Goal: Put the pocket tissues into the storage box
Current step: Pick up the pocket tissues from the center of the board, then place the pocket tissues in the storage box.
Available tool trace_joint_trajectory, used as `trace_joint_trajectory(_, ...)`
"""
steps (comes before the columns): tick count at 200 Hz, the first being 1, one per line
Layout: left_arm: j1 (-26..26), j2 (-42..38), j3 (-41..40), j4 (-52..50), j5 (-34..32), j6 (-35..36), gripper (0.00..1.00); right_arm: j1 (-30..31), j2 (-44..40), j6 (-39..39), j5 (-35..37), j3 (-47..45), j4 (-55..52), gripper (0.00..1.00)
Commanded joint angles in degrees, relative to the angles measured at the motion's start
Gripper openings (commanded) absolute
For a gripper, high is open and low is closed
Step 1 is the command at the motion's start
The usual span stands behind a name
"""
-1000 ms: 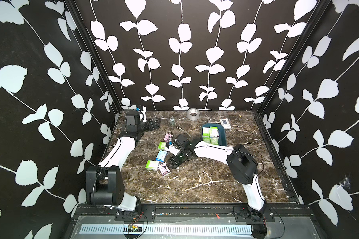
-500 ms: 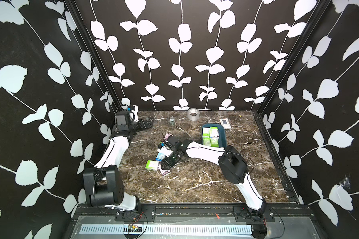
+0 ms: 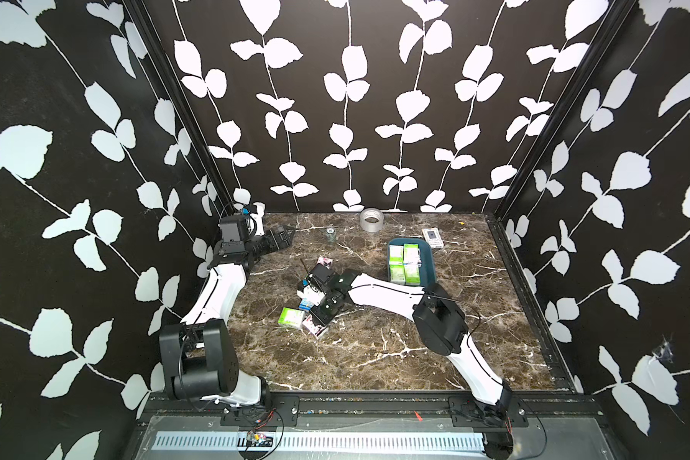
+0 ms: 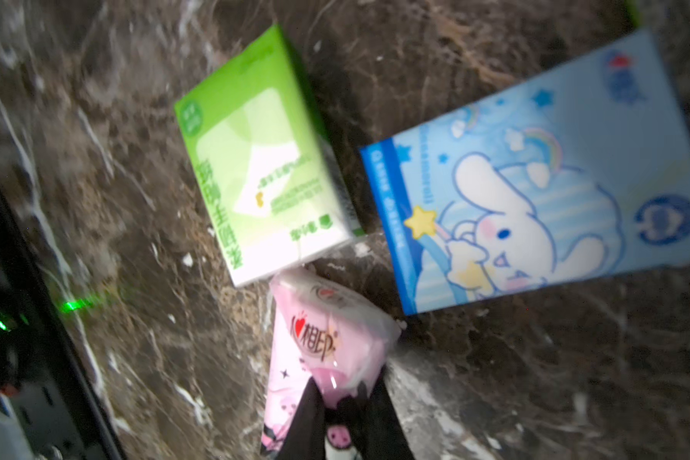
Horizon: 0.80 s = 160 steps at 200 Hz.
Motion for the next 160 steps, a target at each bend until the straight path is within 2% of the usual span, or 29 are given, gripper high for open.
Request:
trace_joint_trajectory(1, 0.41, -2.32, -0.8, 1.67, 0.43, 0.0, 0.99, 0.34, 0.8, -0.72, 3.73, -0.58, -2.08, 0.03)
trace_joint_trajectory(30, 0.28, -0.99, 0.31, 2.2, 2.08, -1.1, 0.99, -2.13, -4.83, 2.13, 2.83, -6.25, 4.95, 0.0)
trace_joint_trajectory(71, -1.5, 0.23, -0.96, 7.17, 3.84, -4.48, 0.99, -11.16, -17.83, 8.29, 3.73, -18.61, 17.11, 0.0)
trace_joint_trajectory(104, -8.45, 1.03, -1.47, 7.08, 1.45, -2.03, 0.99, -19.23, -25.18, 7.89, 9.48, -21.41, 13.55, 0.0)
trace_joint_trajectory(129, -13.59, 3.81, -1.89, 10.91, 1.9, -5.12, 0.99, -25.37, -29.72, 8.49, 12.61, -23.3, 10.43, 0.0)
trace_joint_trajectory(160, -17.81, 5.53, -1.53, 12.74, 1.17, -6.37, 0.99, -32.81, -33.9, 10.12, 12.17, -26.34, 8.62, 0.0)
